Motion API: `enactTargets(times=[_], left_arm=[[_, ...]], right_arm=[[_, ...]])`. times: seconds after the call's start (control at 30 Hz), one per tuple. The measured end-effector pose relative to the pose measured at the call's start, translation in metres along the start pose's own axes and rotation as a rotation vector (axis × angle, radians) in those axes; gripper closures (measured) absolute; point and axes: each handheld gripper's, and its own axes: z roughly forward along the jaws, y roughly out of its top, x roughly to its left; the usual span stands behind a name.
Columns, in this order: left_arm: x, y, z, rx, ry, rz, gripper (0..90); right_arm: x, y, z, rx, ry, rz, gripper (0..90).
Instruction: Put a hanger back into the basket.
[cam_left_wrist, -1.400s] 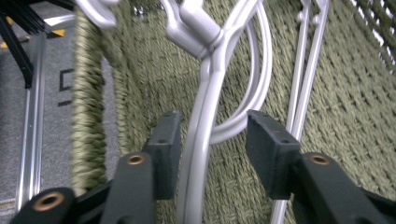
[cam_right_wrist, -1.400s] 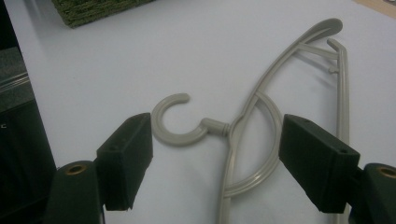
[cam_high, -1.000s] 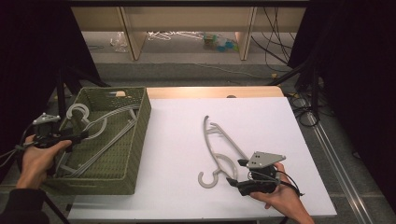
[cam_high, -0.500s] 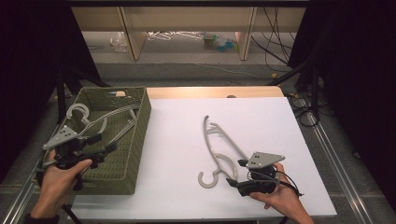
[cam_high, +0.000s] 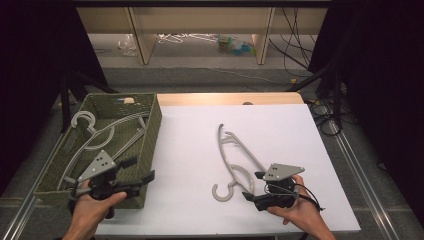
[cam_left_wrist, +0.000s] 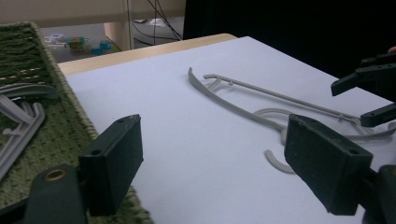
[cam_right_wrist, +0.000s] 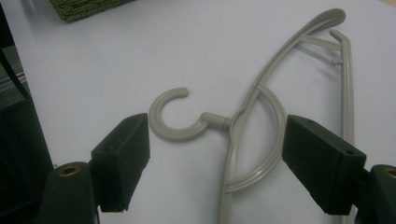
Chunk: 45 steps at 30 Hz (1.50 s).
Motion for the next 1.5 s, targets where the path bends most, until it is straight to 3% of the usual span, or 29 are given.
enactTargets(times=[0.17, 0.23, 0.33, 0.47, 0.53, 0.67, 0.7, 0.83, 1.0, 1.07, 1.17, 1.3, 1.5], left_arm=[[-0.017, -0.010, 0.007, 0.007, -0.039, -0.016, 17.3], [-0.019, -0.014, 0.011, 0.014, -0.052, 0.012, 17.1], [-0.025, -0.021, 0.016, 0.008, -0.051, -0.018, 16.9], [-0.031, -0.029, 0.024, 0.032, -0.088, 0.024, 15.9], [-0.031, -0.032, 0.025, 0.027, -0.087, 0.059, 16.0], [-0.034, -0.035, 0.025, 0.003, -0.093, 0.058, 16.0], [-0.034, -0.036, 0.025, 0.011, -0.096, 0.076, 15.9], [-0.037, -0.042, 0.027, 0.015, -0.110, 0.080, 15.9], [-0.040, -0.045, 0.029, 0.015, -0.126, 0.113, 16.0], [-0.043, -0.046, 0.029, 0.021, -0.119, 0.094, 16.0], [-0.044, -0.047, 0.029, 0.028, -0.117, 0.110, 16.0], [-0.042, -0.047, 0.028, 0.024, -0.109, 0.101, 16.1], [-0.041, -0.047, 0.028, 0.030, -0.103, 0.088, 16.2]], right_arm=[[-0.001, -0.002, 0.001, 0.002, 0.004, 0.015, 21.5], [-0.001, -0.003, 0.001, -0.005, 0.000, 0.014, 20.7], [-0.002, -0.004, 0.001, 0.000, 0.012, 0.022, 19.9], [-0.001, -0.006, 0.002, 0.002, 0.005, 0.020, 19.2], [-0.001, -0.006, 0.002, -0.001, 0.006, 0.006, 19.0], [0.001, -0.007, 0.003, 0.009, 0.016, 0.024, 17.1], [0.001, -0.007, 0.003, 0.008, 0.012, 0.024, 17.0], [0.001, -0.008, 0.005, 0.018, 0.019, 0.015, 16.9], [0.002, -0.010, 0.008, 0.046, 0.017, 0.019, 16.9], [0.003, -0.010, 0.008, 0.053, 0.020, 0.018, 16.9], [0.004, -0.011, 0.010, 0.081, 0.012, 0.005, 17.0], [0.008, -0.014, 0.014, 0.117, -0.003, 0.002, 17.2], [0.006, -0.018, 0.020, 0.209, -0.010, -0.032, 21.4]])
